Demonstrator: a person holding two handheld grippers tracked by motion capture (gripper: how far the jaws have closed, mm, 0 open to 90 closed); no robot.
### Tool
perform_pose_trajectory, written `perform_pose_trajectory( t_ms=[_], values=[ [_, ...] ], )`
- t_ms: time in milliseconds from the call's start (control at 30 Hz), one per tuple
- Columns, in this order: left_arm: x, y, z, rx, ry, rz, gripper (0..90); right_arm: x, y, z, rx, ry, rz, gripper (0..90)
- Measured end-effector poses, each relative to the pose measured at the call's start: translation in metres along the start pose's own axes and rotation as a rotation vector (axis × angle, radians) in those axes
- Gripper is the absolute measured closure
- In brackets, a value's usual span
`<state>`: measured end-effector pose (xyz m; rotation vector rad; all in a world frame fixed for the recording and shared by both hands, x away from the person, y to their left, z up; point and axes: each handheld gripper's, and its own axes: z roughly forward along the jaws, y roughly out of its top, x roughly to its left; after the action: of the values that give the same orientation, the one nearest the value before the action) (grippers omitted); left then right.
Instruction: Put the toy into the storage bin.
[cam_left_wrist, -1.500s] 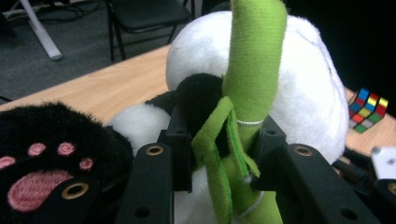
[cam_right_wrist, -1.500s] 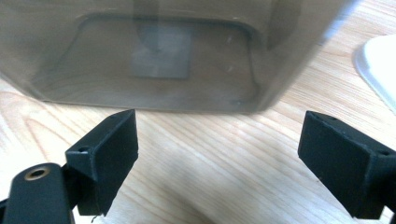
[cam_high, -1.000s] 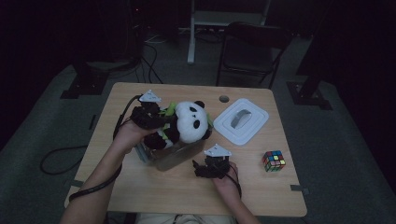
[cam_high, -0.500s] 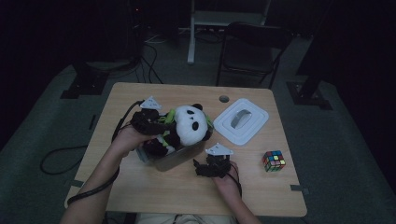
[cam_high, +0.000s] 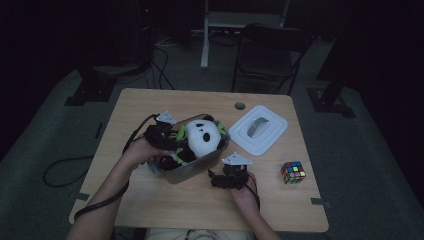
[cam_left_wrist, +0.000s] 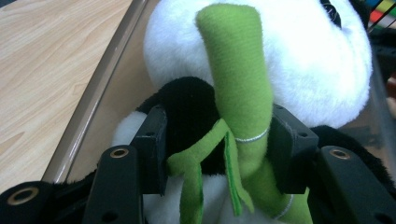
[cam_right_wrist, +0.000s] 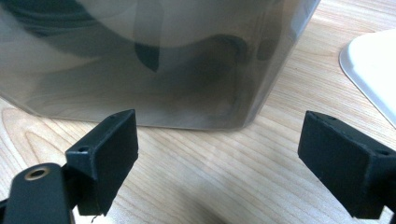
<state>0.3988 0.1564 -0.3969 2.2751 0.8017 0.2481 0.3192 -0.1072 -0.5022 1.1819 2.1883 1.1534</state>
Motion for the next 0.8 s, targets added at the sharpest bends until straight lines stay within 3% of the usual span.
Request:
perform_pose_trajectory(
  t_ms=[100, 367, 500, 633, 667, 800],
  values=[
    [-0.002, -0.003, 0.01, 0.057, 0.017, 0.025, 47.1, 0.0, 0.0, 0.0, 0.003, 0.002, -0.005, 11.8],
    [0.0, -0.004, 0.005, 0.028, -0.015, 0.021, 31.7, -0.002, 0.002, -0.002, -0.011, 0.005, -0.004, 11.8],
    [0.004, -0.002, -0.004, -0.019, -0.052, 0.023, 24.6, -0.007, 0.002, -0.004, -0.015, 0.005, 0.002, 11.8],
    [0.011, 0.003, -0.016, -0.065, -0.024, 0.015, 18.1, -0.008, 0.002, -0.004, -0.014, 0.007, -0.001, 11.8],
    [0.017, 0.005, -0.022, -0.097, -0.004, 0.007, 14.8, -0.008, 0.002, -0.004, -0.015, 0.008, 0.0, 11.8],
    [0.026, 0.007, -0.028, -0.127, -0.001, -0.006, 9.3, -0.008, 0.002, -0.003, -0.015, 0.012, -0.002, 11.8]
  ],
)
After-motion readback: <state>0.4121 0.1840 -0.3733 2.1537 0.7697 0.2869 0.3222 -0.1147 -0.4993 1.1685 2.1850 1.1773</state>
